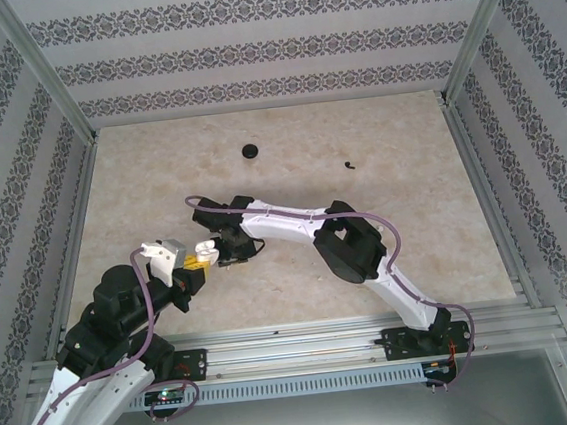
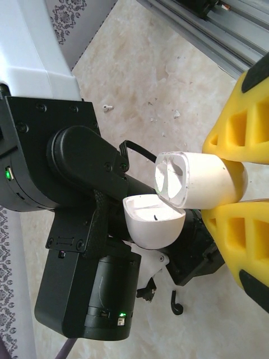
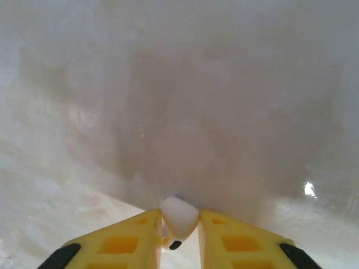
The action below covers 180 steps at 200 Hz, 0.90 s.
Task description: Insert the wireless bluetooth earbuds into the charging case
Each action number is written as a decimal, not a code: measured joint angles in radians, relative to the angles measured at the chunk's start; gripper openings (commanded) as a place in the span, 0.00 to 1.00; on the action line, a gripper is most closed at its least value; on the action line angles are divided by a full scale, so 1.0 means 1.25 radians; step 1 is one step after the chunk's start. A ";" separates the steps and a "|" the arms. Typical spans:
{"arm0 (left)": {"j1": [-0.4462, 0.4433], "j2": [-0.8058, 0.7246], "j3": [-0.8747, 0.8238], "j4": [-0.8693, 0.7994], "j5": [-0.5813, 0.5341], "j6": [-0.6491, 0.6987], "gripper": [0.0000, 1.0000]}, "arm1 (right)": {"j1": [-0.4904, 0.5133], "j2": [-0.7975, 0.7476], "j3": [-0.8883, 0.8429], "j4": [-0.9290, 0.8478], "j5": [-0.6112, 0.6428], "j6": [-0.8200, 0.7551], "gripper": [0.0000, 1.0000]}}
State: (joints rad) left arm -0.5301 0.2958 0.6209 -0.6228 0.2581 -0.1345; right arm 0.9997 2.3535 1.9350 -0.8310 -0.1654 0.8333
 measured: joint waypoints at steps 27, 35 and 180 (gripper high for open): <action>0.000 0.000 -0.002 0.000 0.003 0.000 0.00 | 0.000 -0.001 0.000 -0.002 -0.002 -0.015 0.13; 0.000 0.000 -0.003 0.000 0.004 0.000 0.00 | -0.001 -0.003 -0.004 -0.001 -0.003 -0.021 0.12; 0.000 0.120 -0.093 0.161 0.140 -0.015 0.00 | -0.122 -0.237 -0.371 -0.069 -0.026 -0.228 0.17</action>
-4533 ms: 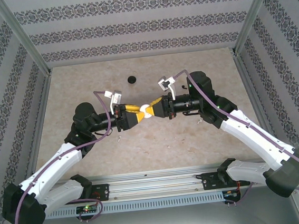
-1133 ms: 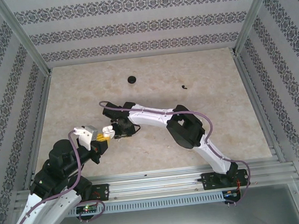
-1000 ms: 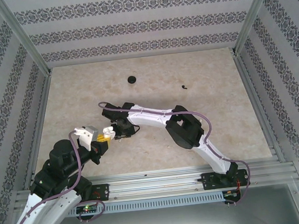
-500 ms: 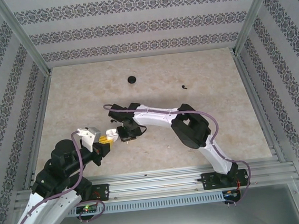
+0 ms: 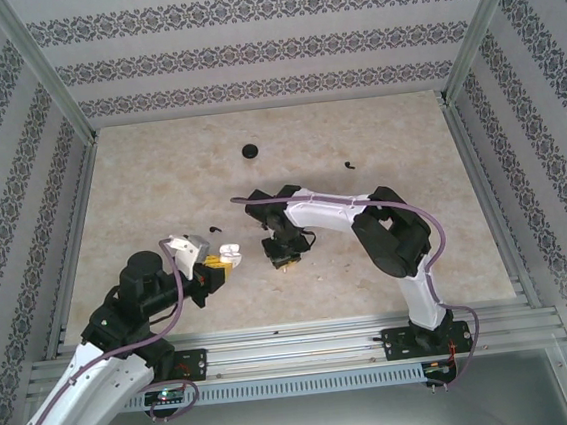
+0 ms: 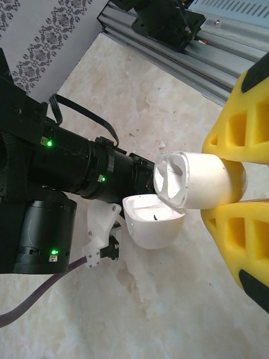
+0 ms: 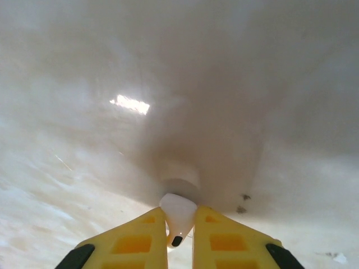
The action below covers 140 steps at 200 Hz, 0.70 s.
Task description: Insert the wireless bluetooth earbuds into the charging case
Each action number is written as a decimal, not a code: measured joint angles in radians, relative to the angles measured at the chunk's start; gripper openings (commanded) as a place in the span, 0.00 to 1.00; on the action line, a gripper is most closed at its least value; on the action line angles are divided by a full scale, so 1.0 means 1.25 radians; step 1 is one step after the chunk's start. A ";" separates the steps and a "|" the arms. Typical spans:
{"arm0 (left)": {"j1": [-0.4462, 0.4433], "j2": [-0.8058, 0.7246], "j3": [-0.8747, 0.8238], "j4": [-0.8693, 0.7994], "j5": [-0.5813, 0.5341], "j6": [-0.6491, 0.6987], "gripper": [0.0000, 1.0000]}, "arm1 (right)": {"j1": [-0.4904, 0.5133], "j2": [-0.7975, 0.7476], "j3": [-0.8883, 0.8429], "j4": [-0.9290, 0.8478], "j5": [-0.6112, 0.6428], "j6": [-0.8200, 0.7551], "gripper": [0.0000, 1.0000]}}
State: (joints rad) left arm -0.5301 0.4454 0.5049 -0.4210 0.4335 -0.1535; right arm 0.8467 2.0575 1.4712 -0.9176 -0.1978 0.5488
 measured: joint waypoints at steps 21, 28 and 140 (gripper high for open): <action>0.000 0.004 -0.001 0.002 0.000 0.000 0.00 | 0.000 0.006 0.014 -0.037 0.003 -0.014 0.21; 0.000 0.004 -0.001 0.002 0.000 0.000 0.00 | 0.000 0.011 0.023 -0.046 0.005 -0.017 0.23; 0.000 0.004 -0.001 0.002 -0.031 0.001 0.00 | 0.000 0.056 0.094 -0.093 0.008 -0.004 0.33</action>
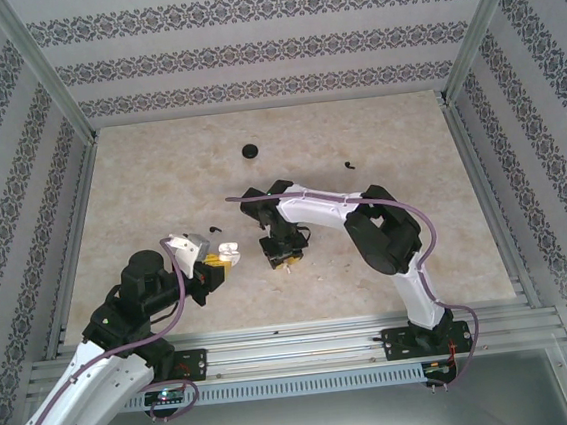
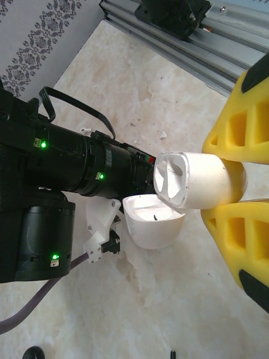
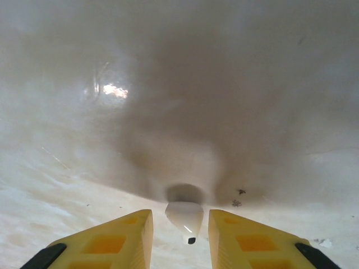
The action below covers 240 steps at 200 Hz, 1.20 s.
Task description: Insert the wireless bluetooth earbuds into the charging case
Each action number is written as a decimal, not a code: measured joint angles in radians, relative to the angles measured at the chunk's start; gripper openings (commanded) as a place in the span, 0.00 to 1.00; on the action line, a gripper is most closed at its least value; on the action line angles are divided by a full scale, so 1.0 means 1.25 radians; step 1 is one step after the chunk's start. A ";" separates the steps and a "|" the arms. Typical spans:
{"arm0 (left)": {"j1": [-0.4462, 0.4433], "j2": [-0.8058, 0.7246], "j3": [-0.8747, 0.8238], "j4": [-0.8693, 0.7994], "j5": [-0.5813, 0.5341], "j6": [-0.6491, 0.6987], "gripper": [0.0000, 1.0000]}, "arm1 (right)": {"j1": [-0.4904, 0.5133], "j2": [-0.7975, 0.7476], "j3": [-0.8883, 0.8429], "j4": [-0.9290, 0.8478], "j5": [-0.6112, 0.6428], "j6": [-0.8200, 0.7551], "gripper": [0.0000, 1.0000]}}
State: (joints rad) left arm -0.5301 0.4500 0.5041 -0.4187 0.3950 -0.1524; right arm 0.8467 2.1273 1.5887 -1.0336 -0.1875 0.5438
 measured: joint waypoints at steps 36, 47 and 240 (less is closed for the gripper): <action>0.000 0.000 0.000 0.000 -0.004 0.001 0.00 | 0.000 0.011 0.002 -0.008 0.000 0.002 0.32; 0.000 0.000 0.000 0.000 -0.005 0.003 0.00 | 0.002 0.017 0.005 -0.011 0.002 0.002 0.31; 0.000 0.021 -0.077 0.273 0.167 -0.013 0.00 | 0.011 -0.340 -0.089 0.096 0.148 -0.005 0.04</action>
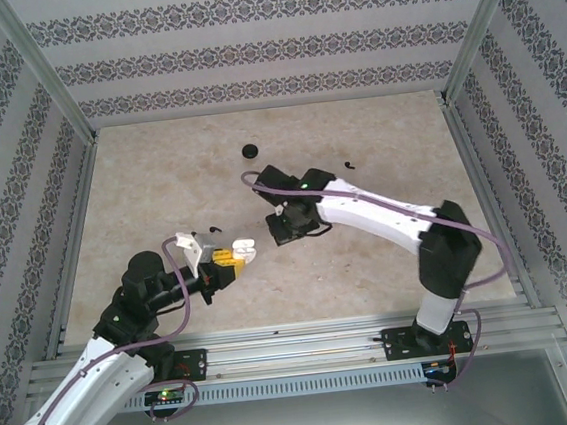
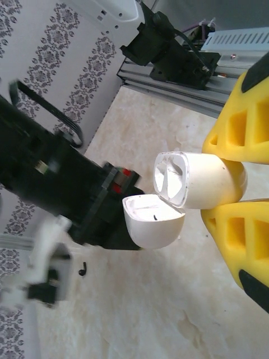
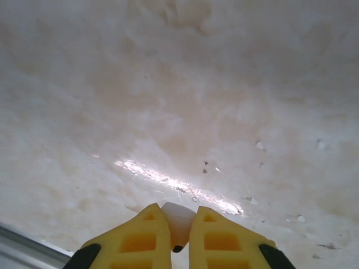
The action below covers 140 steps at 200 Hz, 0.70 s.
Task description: Insert the wireless bluetooth earbuds into the charging case
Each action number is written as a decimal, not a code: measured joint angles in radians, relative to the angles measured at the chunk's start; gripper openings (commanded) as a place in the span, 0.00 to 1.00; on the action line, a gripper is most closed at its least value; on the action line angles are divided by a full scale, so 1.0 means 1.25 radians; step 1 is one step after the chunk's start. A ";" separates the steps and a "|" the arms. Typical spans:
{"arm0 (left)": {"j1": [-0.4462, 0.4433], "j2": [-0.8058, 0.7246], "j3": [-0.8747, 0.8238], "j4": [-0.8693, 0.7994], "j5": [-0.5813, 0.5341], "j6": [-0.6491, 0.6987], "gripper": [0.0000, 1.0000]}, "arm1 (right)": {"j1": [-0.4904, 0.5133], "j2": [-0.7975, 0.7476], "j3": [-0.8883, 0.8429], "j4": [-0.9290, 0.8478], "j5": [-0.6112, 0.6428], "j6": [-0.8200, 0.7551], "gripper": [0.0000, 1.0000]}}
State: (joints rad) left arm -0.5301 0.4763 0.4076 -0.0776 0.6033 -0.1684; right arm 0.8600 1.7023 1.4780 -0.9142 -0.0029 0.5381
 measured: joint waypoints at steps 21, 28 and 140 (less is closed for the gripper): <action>0.000 0.016 0.000 0.038 0.009 -0.006 0.00 | 0.000 -0.108 -0.024 0.045 0.016 -0.010 0.02; 0.000 0.024 0.000 0.052 0.013 -0.009 0.00 | 0.000 -0.146 -0.038 0.067 0.018 -0.012 0.02; 0.000 0.166 -0.002 0.309 0.035 -0.105 0.00 | 0.073 -0.438 -0.211 0.436 -0.052 -0.092 0.03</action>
State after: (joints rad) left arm -0.5301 0.6842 0.4053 0.3080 0.6476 -0.2993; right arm 0.9516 1.1549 1.2140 -0.3691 -0.0677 0.4236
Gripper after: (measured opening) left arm 0.151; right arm 0.076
